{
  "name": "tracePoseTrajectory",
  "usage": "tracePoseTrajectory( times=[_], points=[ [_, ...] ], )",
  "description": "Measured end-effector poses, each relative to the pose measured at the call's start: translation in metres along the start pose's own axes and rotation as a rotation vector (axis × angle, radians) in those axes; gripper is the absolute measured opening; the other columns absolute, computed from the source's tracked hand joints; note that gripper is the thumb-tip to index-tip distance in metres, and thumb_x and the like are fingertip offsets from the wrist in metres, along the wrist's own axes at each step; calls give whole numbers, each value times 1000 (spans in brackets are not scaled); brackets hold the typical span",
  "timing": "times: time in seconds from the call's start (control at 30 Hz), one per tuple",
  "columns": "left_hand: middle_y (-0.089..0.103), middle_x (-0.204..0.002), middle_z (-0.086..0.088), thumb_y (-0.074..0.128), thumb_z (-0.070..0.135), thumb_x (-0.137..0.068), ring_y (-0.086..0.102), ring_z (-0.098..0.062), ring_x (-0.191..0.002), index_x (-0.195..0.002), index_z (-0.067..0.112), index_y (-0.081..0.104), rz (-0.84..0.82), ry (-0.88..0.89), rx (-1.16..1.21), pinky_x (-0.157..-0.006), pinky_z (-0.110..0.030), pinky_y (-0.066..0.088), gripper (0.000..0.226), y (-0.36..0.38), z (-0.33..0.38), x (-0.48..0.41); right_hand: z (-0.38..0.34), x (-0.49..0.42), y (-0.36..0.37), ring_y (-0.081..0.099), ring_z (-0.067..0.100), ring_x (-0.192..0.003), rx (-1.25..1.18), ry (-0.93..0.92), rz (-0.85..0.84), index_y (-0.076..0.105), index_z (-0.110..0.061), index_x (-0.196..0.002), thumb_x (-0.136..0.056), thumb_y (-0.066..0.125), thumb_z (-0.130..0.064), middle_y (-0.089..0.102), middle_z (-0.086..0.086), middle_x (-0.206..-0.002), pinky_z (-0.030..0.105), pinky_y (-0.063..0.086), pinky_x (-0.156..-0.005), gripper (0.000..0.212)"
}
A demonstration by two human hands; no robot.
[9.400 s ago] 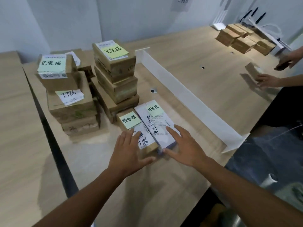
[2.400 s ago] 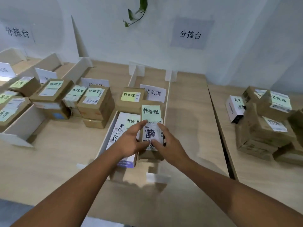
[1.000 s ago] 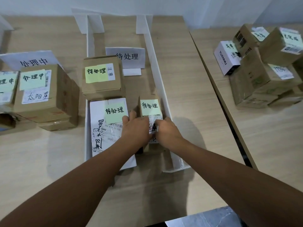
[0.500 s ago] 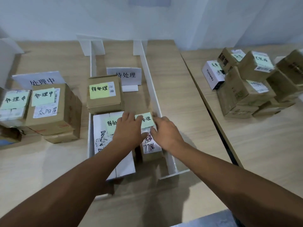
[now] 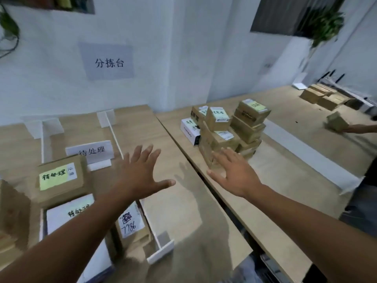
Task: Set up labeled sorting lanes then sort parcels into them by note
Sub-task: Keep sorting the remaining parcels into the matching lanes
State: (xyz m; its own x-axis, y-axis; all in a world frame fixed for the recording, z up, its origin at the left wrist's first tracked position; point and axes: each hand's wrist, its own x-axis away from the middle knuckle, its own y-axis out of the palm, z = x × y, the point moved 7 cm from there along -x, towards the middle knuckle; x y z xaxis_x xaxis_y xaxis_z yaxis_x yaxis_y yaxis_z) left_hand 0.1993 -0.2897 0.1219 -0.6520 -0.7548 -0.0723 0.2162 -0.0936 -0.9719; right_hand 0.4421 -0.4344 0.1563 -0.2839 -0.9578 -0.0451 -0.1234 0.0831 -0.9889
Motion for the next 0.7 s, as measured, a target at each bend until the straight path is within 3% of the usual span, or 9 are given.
tracePoseTrajectory(
  times=[0.23, 0.43, 0.57, 0.7],
  points=[
    [9, -170, 9, 27, 103, -58, -6, -20, -157, -161, 31, 12, 55, 93, 40, -122, -59, 1, 126, -1, 128, -56, 112, 25, -35, 10, 19, -156, -100, 57, 91, 24, -42, -159, -88, 30, -81, 21, 0, -168, 42, 19, -125, 81],
    [11, -170, 9, 23, 106, -55, -2, -21, -157, -160, 34, 11, 122, 40, 74, -124, -57, -2, 128, 19, 228, -94, 206, 14, -54, 7, 14, -156, -166, -10, 124, 15, -46, -159, -88, 35, -80, 14, -6, -169, 39, 25, -120, 80],
    [6, -170, 7, 36, 99, -64, -5, -22, -157, -160, 34, 7, 105, -17, 69, -124, -56, -1, 120, 44, 260, -111, 241, -1, -52, 7, 15, -156, -172, -20, 84, 10, -46, -160, -90, 36, -79, 10, -8, -170, 45, 33, -119, 82],
    [3, -170, 3, 47, 95, -67, -1, -25, -157, -160, 34, 8, 133, -66, 68, -124, -56, 6, 118, 44, 259, -144, 261, -32, -47, 16, 18, -155, -237, -29, 69, 12, -46, -158, -92, 51, -70, 13, -7, -169, 50, 40, -114, 80]
  ],
)
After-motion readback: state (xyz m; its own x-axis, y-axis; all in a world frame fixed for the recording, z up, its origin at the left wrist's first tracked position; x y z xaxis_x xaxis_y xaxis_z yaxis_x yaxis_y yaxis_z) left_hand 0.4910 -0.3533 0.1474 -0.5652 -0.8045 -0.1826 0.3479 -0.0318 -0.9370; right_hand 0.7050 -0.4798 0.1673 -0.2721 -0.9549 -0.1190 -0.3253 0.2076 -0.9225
